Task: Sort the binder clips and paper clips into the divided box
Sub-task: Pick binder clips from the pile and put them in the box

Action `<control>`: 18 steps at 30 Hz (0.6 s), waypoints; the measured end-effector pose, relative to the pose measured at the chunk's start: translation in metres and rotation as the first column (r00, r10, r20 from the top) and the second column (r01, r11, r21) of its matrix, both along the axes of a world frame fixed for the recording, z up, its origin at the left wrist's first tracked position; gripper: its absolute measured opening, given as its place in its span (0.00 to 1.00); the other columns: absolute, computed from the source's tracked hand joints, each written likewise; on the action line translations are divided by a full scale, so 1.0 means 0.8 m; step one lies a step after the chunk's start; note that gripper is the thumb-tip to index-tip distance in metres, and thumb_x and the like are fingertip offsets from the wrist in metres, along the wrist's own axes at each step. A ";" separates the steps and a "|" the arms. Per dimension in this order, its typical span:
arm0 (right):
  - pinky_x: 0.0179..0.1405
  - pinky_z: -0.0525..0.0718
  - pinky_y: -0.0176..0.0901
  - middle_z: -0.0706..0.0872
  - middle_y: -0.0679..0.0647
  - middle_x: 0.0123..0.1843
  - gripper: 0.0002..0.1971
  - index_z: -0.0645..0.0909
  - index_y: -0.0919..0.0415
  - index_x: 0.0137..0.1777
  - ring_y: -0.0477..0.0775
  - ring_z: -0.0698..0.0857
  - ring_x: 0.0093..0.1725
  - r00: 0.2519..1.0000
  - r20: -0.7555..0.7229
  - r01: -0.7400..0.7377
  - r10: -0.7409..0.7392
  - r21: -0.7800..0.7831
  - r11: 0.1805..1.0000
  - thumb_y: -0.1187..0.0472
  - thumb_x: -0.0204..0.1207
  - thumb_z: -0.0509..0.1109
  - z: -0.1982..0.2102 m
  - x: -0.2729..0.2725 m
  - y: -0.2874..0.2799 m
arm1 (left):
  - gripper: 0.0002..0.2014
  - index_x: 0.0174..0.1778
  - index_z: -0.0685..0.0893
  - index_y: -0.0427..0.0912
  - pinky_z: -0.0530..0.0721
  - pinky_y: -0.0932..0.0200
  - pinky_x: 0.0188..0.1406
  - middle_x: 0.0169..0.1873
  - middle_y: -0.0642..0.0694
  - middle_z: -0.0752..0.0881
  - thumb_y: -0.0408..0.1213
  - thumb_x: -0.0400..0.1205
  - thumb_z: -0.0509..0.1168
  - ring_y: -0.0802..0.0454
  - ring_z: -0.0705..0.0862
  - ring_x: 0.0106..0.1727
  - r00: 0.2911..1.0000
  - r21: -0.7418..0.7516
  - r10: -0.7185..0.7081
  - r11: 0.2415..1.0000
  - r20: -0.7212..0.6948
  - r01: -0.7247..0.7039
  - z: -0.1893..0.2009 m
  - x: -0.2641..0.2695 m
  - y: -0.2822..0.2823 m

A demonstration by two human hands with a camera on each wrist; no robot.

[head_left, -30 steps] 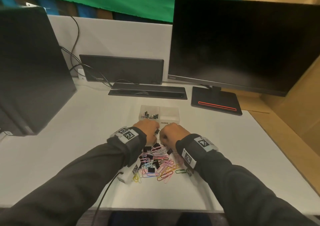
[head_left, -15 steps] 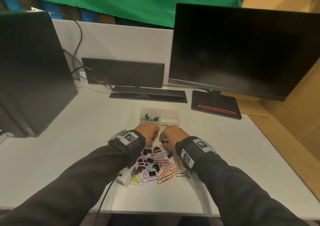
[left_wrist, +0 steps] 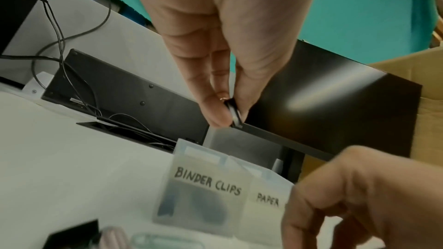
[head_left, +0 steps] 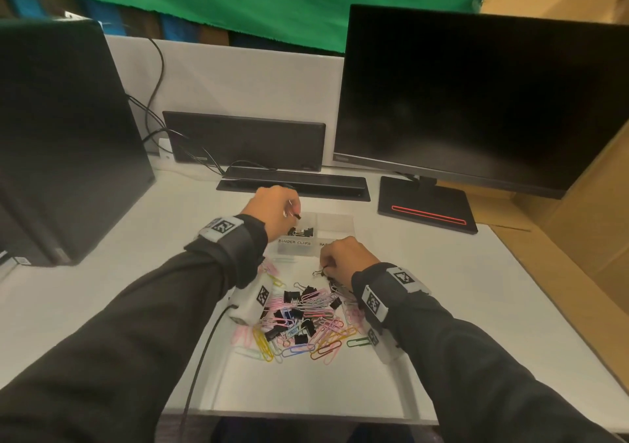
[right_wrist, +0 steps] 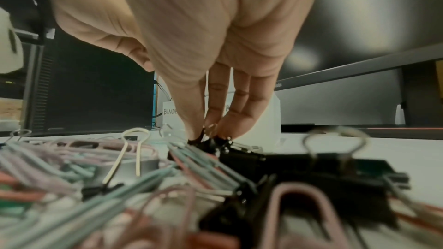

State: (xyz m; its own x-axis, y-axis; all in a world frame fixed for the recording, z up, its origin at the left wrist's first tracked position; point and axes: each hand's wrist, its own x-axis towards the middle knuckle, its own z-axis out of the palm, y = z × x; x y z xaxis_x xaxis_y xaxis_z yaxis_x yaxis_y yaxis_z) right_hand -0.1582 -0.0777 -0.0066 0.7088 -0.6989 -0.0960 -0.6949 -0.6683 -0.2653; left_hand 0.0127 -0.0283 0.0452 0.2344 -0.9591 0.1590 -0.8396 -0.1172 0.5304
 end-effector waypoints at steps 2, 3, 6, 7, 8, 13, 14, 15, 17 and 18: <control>0.53 0.85 0.48 0.88 0.59 0.52 0.08 0.87 0.61 0.49 0.62 0.86 0.52 1.000 0.002 0.007 -0.007 -0.008 1.000 0.67 0.77 0.66 0.001 -0.003 0.000 | 0.02 0.43 0.86 0.40 0.87 0.54 0.51 0.45 0.42 0.89 0.30 0.77 0.70 0.45 0.87 0.42 1.000 0.002 0.010 1.000 0.016 -0.010 0.003 0.003 -0.011; 0.53 0.85 0.49 0.88 0.59 0.53 0.08 0.87 0.61 0.50 0.62 0.86 0.53 1.000 -0.009 0.009 -0.009 -0.006 1.000 0.67 0.77 0.66 0.002 -0.004 0.000 | 0.03 0.44 0.87 0.40 0.86 0.54 0.52 0.45 0.42 0.89 0.29 0.77 0.69 0.44 0.87 0.43 0.999 0.012 0.010 1.000 0.033 -0.010 0.003 0.003 -0.017; 0.51 0.84 0.48 0.88 0.60 0.52 0.10 0.87 0.62 0.47 0.63 0.86 0.51 1.000 -0.027 0.014 -0.014 0.019 1.000 0.71 0.75 0.65 0.000 -0.009 0.001 | 0.07 0.42 0.87 0.42 0.84 0.55 0.52 0.46 0.42 0.89 0.28 0.78 0.65 0.42 0.87 0.48 0.995 0.081 -0.005 0.997 0.097 -0.003 -0.008 0.003 -0.031; 0.49 0.83 0.46 0.88 0.60 0.51 0.10 0.86 0.62 0.47 0.64 0.86 0.50 1.000 -0.028 0.014 -0.013 0.023 1.000 0.72 0.74 0.64 0.000 -0.009 0.001 | 0.08 0.42 0.87 0.43 0.84 0.54 0.53 0.48 0.42 0.89 0.27 0.78 0.64 0.41 0.87 0.49 0.993 0.113 -0.012 0.994 0.114 -0.001 -0.013 0.003 -0.033; 0.48 0.82 0.45 0.88 0.60 0.51 0.10 0.86 0.62 0.46 0.64 0.86 0.50 0.999 -0.030 0.014 -0.013 0.027 1.000 0.72 0.73 0.64 0.000 -0.008 0.001 | 0.09 0.43 0.87 0.43 0.85 0.54 0.55 0.49 0.42 0.88 0.27 0.78 0.63 0.40 0.87 0.51 0.991 0.144 -0.025 0.990 0.130 0.006 -0.018 0.002 -0.034; 0.48 0.83 0.44 0.88 0.60 0.49 0.10 0.87 0.63 0.45 0.62 0.86 0.50 1.000 -0.015 0.017 -0.016 0.051 0.999 0.73 0.72 0.66 0.002 -0.007 -0.004 | 0.11 0.49 0.89 0.44 0.83 0.53 0.57 0.54 0.44 0.89 0.34 0.81 0.61 0.43 0.85 0.52 0.985 0.160 -0.079 0.986 0.153 0.054 -0.029 0.001 -0.032; 0.49 0.83 0.44 0.89 0.59 0.49 0.10 0.87 0.64 0.45 0.62 0.86 0.50 1.000 -0.007 0.025 -0.025 0.057 0.998 0.74 0.71 0.66 0.002 -0.008 -0.005 | 0.11 0.50 0.89 0.45 0.82 0.53 0.58 0.55 0.44 0.88 0.35 0.82 0.60 0.43 0.85 0.53 0.987 0.143 -0.071 0.988 0.143 0.050 -0.028 0.004 -0.030; 0.48 0.83 0.44 0.89 0.59 0.49 0.11 0.88 0.64 0.45 0.61 0.86 0.50 0.999 0.003 0.033 -0.034 0.066 0.997 0.75 0.71 0.66 0.001 -0.007 -0.007 | 0.11 0.51 0.89 0.46 0.81 0.53 0.60 0.57 0.44 0.88 0.36 0.82 0.60 0.43 0.85 0.55 0.990 0.118 -0.057 0.992 0.133 0.041 -0.028 0.007 -0.028; 0.48 0.83 0.43 0.90 0.59 0.48 0.12 0.89 0.64 0.45 0.59 0.86 0.50 0.999 0.019 0.043 -0.045 0.079 0.996 0.75 0.70 0.66 0.002 -0.006 -0.008 | 0.11 0.53 0.87 0.48 0.78 0.52 0.65 0.63 0.44 0.85 0.37 0.83 0.60 0.43 0.82 0.62 0.994 0.062 -0.012 0.998 0.107 0.006 -0.025 0.015 -0.022; 0.47 0.83 0.42 0.90 0.58 0.48 0.12 0.89 0.63 0.45 0.58 0.86 0.49 0.998 0.026 0.050 -0.052 0.080 0.996 0.75 0.70 0.67 0.002 -0.005 -0.008 | 0.10 0.55 0.86 0.48 0.76 0.52 0.67 0.66 0.44 0.83 0.38 0.84 0.61 0.43 0.81 0.65 0.996 0.037 0.010 0.999 0.093 -0.014 -0.023 0.020 -0.018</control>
